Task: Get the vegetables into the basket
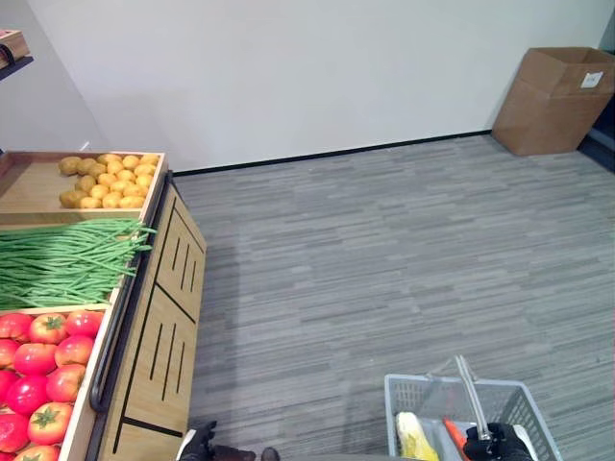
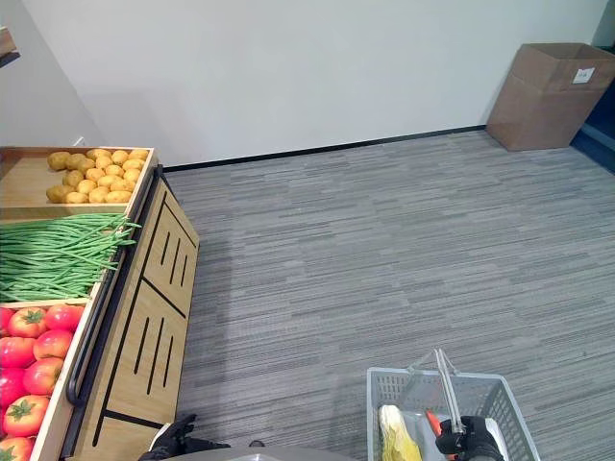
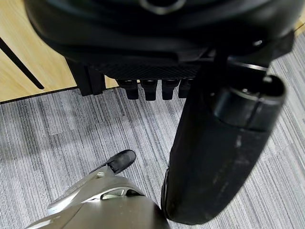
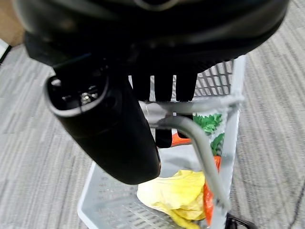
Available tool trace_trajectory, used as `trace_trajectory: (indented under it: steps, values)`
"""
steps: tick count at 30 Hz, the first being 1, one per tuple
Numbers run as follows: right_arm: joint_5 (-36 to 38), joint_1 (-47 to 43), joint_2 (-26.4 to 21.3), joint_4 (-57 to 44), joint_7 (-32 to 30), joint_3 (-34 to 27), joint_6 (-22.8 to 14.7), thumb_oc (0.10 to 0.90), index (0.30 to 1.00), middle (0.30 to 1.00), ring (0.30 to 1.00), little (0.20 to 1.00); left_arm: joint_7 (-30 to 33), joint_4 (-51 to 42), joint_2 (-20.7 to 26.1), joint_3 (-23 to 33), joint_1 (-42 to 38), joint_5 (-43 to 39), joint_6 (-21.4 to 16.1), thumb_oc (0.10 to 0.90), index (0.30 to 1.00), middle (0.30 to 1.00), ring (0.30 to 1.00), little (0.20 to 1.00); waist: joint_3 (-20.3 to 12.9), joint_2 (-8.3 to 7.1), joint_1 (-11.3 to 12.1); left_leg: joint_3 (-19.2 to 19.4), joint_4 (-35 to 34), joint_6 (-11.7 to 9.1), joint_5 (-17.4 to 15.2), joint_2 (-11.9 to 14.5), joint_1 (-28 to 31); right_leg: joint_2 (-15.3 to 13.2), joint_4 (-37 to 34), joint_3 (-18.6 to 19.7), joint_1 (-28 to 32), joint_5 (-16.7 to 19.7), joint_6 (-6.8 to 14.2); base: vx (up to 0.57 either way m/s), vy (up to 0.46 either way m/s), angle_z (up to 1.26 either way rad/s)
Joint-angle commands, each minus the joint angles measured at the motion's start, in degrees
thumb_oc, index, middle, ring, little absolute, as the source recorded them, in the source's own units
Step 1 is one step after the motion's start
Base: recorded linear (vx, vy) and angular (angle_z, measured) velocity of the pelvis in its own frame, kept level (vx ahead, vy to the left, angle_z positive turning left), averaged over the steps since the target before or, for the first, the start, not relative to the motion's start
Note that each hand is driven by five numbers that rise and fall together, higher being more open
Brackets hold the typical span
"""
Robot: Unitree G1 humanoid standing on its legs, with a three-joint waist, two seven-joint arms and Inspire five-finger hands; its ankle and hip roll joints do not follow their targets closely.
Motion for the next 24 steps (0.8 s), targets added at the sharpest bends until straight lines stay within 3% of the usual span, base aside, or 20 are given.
trace_trajectory:
  steps: [1, 5, 6, 7, 8, 9, 24]
  values:
    - [1.3, -8.2, -3.2, 1.3, -2.2, -2.5, -2.3, 0.400, 0.300, 0.300, 0.300, 0.300, 0.8, 2.4, -0.5, -1.7, 1.1, -0.8, 2.2, 0.900, 1.000, 1.000, 1.000, 1.000, 3.0, -1.58, 1.8, -3.0, 0.1, -2.9, -5.4, 0.9, 5.1, 0.2, 0.4, -1.2, -1.8, 0.3, 0.2, 0.00, 0.000, 0.00]
    - [1.0, -8.6, -5.2, 3.4, -2.5, -3.6, -1.6, 0.400, 0.300, 0.300, 0.300, 0.300, 1.0, 1.9, -0.8, -1.9, 1.0, -2.1, 2.1, 0.900, 1.000, 1.000, 1.000, 1.000, 3.1, -1.55, 1.9, -3.2, 0.1, -2.9, -5.4, 1.0, 5.2, 0.4, 0.4, -1.4, -1.6, 0.2, 0.1, 0.00, -0.008, 0.00]
    - [1.1, -8.6, -5.7, 3.7, -2.6, -3.9, -1.5, 0.437, 0.352, 0.352, 0.352, 0.352, 1.0, 2.0, -0.8, -1.9, 1.1, -2.3, 2.2, 0.900, 1.000, 1.000, 1.000, 1.000, 3.1, -1.55, 1.9, -3.2, 0.1, -2.9, -5.3, 1.0, 5.1, 0.4, 0.4, -1.4, -1.6, 0.2, 0.1, 0.00, 0.000, 0.00]
    - [1.2, -8.8, -6.2, 4.1, -2.7, -4.2, -1.5, 0.614, 0.599, 0.599, 0.599, 0.599, 0.9, 2.0, -0.9, -1.9, 1.1, -2.6, 2.2, 0.900, 1.000, 1.000, 1.000, 1.000, 3.1, -1.53, 1.9, -3.2, 0.1, -2.9, -5.3, 1.0, 5.1, 0.4, 0.4, -1.4, -1.6, 0.2, 0.1, 0.00, 0.000, 0.00]
    - [1.5, -8.9, -6.8, 4.7, -2.8, -4.8, -1.4, 0.833, 0.907, 0.907, 0.907, 0.907, 0.9, 2.0, -0.9, -1.9, 1.0, -2.8, 2.1, 0.900, 1.000, 1.000, 1.000, 1.000, 3.1, -1.52, 1.9, -3.3, 0.1, -3.0, -5.3, 1.0, 5.1, 0.5, 0.4, -1.4, -1.6, 0.1, 0.1, 0.00, 0.000, 0.00]
    - [1.6, -8.9, -7.0, 4.7, -2.9, -5.0, -1.4, 0.900, 1.000, 1.000, 1.000, 1.000, 0.9, 2.1, -0.9, -1.8, 1.0, -3.0, 2.2, 0.900, 1.000, 1.000, 1.000, 1.000, 3.2, -1.52, 1.9, -3.2, 0.1, -3.0, -5.3, 1.0, 5.1, 0.5, 0.4, -1.4, -1.6, 0.1, 0.1, 0.00, 0.000, 0.00]
    - [2.9, -7.2, -7.8, 9.0, -2.3, -6.9, -0.6, 0.900, 1.000, 1.000, 1.000, 1.000, 0.5, 3.1, -1.2, -1.5, 0.7, -4.4, 2.3, 0.900, 1.000, 1.000, 1.000, 1.000, 3.3, -1.72, 1.5, -3.4, 0.1, -2.9, -5.7, 1.1, 5.2, 0.5, 0.4, -1.5, -1.7, 0.2, 0.1, 0.00, 0.000, 0.00]
